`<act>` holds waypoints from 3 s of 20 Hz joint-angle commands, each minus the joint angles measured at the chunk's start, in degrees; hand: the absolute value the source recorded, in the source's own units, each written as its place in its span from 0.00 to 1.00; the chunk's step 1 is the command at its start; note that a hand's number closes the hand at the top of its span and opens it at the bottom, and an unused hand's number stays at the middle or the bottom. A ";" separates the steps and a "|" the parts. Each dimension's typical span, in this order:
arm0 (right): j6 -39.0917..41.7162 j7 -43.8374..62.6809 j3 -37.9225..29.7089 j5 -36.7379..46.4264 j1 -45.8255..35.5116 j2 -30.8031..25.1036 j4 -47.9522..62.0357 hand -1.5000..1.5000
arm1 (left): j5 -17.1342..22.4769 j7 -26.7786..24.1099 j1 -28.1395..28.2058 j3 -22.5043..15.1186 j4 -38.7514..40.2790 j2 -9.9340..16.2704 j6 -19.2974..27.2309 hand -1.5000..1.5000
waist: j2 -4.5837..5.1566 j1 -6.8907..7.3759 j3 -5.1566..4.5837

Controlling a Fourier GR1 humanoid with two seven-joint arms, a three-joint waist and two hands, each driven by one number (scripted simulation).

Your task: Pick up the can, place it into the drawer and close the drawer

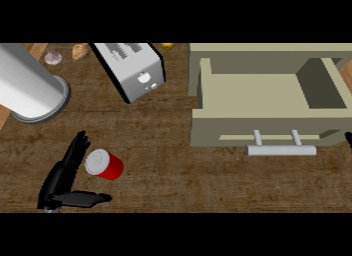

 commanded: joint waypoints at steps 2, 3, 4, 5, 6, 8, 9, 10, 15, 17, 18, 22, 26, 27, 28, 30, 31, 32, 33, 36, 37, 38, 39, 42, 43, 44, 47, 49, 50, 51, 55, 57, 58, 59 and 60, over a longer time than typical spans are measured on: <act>1.03 -3.15 -0.25 1.23 0.69 0.67 1.79 0.00 | -0.28 1.62 -2.76 -0.78 1.57 -0.68 1.13 0.00 | -0.01 0.00 0.00; 1.14 -1.11 -0.08 0.74 3.69 1.53 -1.47 0.00 | 0.02 1.39 0.44 -1.49 -2.35 -1.48 1.23 0.00 | -0.04 0.01 0.00; -0.23 4.16 0.05 -0.62 0.33 0.59 -4.91 0.00 | 0.00 2.48 -4.84 -0.42 2.46 -1.10 2.03 0.00 | -0.01 -0.07 -0.01; 0.59 -0.54 -2.34 -0.20 -1.98 -1.13 1.49 0.00 | -1.68 -4.44 -6.42 -0.52 10.15 -1.21 2.06 0.00 | 0.04 -0.11 -0.02; -2.23 -1.34 5.61 3.72 4.84 1.85 -4.18 0.00 | -0.39 -0.59 -6.79 0.47 7.85 -0.20 1.86 0.00 | 0.00 -0.17 -0.01; 3.44 -3.79 -2.35 -1.91 5.90 0.20 -1.30 0.00 | -1.06 -2.80 -1.53 -1.61 4.50 -1.30 1.34 0.00 | -0.04 -0.08 0.00; 2.41 1.02 -4.28 -4.58 0.15 -1.90 0.06 0.00 | 0.40 -0.97 -3.99 -0.89 5.80 -1.02 0.27 0.00 | -0.01 -0.01 0.00; 2.23 -4.55 0.69 0.71 6.27 1.85 -1.81 0.00 | -0.28 2.64 -6.80 -1.17 5.07 -1.85 2.70 0.00 | -0.02 -0.15 0.00; 1.76 -3.07 -1.49 -0.03 2.16 0.88 0.73 0.00 | -0.39 -1.81 -10.40 -0.73 12.53 -1.31 2.51 0.00 | 0.01 -0.12 -0.01; 1.88 -3.04 -0.42 0.04 3.41 1.22 -0.22 0.00 | -1.10 -4.71 -10.13 -1.60 13.36 -1.58 2.22 0.00 | 0.00 -0.12 -0.01; 1.79 -1.38 0.14 -0.94 4.02 1.77 -2.31 0.00 | -1.29 -3.94 -10.40 -2.21 13.59 -4.04 4.44 0.00 | 0.00 -0.15 -0.01; 1.83 -2.95 -1.78 -1.21 0.57 0.64 1.97 0.00 | -0.84 -1.76 -9.80 -3.20 10.27 -2.55 2.22 0.00 | -0.01 -0.02 0.00; -1.28 -0.32 2.05 0.10 3.02 1.90 -3.80 0.00 | -1.20 -5.31 -14.69 -2.71 17.54 -3.99 3.54 1.00 | 0.03 -0.23 -0.02; 1.95 1.69 -0.40 -1.83 4.77 1.60 -6.42 0.00 | -0.84 -0.81 -7.78 -5.41 6.71 -5.24 3.11 1.00 | -0.07 0.00 0.01; 1.87 -4.62 -2.01 -0.58 0.94 0.93 3.27 0.00 | 0.26 -2.41 -13.21 -3.10 11.83 -2.89 1.06 1.00 | 0.02 -0.04 0.00; 3.19 0.00 -3.77 -3.95 2.69 -0.70 -2.66 0.00 | 2.20 0.23 -11.11 -3.67 7.97 -4.66 0.23 1.00 | -0.05 -0.02 0.01; 0.60 2.98 -1.80 -2.29 2.09 1.21 -5.28 0.00 | 1.40 2.05 -10.17 -5.22 5.45 -6.39 2.02 1.00 | -0.06 0.04 0.00; 1.91 3.61 -4.09 -5.31 2.46 0.03 -5.25 0.00 | 1.96 0.34 -10.22 -4.84 6.96 -5.39 0.27 1.00 | -0.04 -0.05 0.00; 0.82 -0.44 -0.91 -1.21 2.21 1.89 -2.68 0.00 | 3.26 2.19 -12.56 -3.61 8.23 -4.41 -0.73 1.00 | -0.01 -0.05 0.00; 3.02 -3.11 -3.35 -2.56 4.06 1.85 -0.80 0.00 | 2.20 2.90 -12.67 -5.78 6.15 -6.93 1.21 1.00 | -0.02 -0.12 0.01; 3.62 -2.49 -4.89 -4.15 3.39 0.49 -0.18 0.00 | 4.41 5.28 -8.38 -10.33 -0.89 -7.16 2.74 1.00 | -0.08 0.04 0.02; 0.15 6.64 -1.37 -2.59 0.11 0.86 -6.98 0.00 | 3.20 2.61 -12.90 -6.45 4.52 -6.78 0.72 1.00 | -0.01 -0.03 -0.02; -0.75 -0.33 1.43 0.30 3.08 1.90 -4.54 0.00 | 3.80 2.72 -6.48 -8.28 -2.05 -6.27 -1.60 1.00 | -0.07 0.16 0.01; 0.35 0.54 0.87 -2.23 4.84 1.92 -5.50 0.00 | 6.95 5.45 -12.25 -0.39 1.38 -4.32 3.82 1.00 | -0.02 -0.14 -0.01; 0.97 -2.60 -1.53 -1.79 1.60 1.89 0.16 0.00 | 6.94 2.23 -10.60 1.34 2.50 -4.06 5.54 1.00 | 0.08 0.19 0.00; -0.78 -1.72 1.91 -1.47 5.87 1.93 -4.52 0.00 | 8.22 2.68 -12.56 4.14 4.22 -2.29 6.04 1.00 | 0.04 -0.30 -0.03; 0.45 0.51 -1.65 -3.49 1.31 0.63 -3.06 0.00 | 7.02 2.21 -14.37 4.12 4.11 -4.22 11.25 1.00 | 0.04 -0.09 -0.02; 0.00 -3.85 2.52 -0.42 8.15 1.91 -4.38 0.00 | 7.77 9.02 -12.80 2.60 -5.16 -4.25 12.22 1.00 | -0.11 -0.02 0.02; -1.69 -0.51 1.81 -1.42 7.08 1.92 -7.36 0.00 | 8.35 9.47 -18.58 2.76 0.30 -3.51 10.73 1.00 | -0.02 -0.31 -0.01; -1.19 -0.19 1.87 -2.21 7.92 1.92 -8.77 0.00 | 9.76 12.35 -16.17 3.46 -4.20 -0.86 8.59 1.00 | -0.08 -0.13 0.00; 1.61 0.73 -0.18 -3.55 9.07 1.93 -9.25 0.00 | 6.00 16.09 -18.60 -2.01 -9.03 -6.07 14.57 1.00 | -0.09 -0.23 0.01; 1.77 -0.48 -1.36 -4.17 6.78 1.53 -5.72 0.00 | 5.32 16.17 -21.05 -2.16 -9.11 -4.60 14.13 1.00 | -0.04 -0.21 0.01; -0.21 2.24 -2.82 -4.03 3.80 0.12 -6.65 0.00 | 4.37 21.90 -18.75 -4.59 -17.11 -4.77 14.82 1.00 | -0.15 0.23 0.03; 1.79 1.71 -0.47 -4.60 8.53 1.85 -10.99 0.00 | 2.93 20.80 -24.45 -4.83 -10.95 -6.43 16.97 1.00 | -0.09 -0.54 0.01; -0.43 1.02 -1.77 -2.39 2.58 0.84 -4.07 0.00 | 4.35 22.50 -22.37 -5.21 -16.64 -5.66 15.28 1.00 | -0.07 0.18 0.02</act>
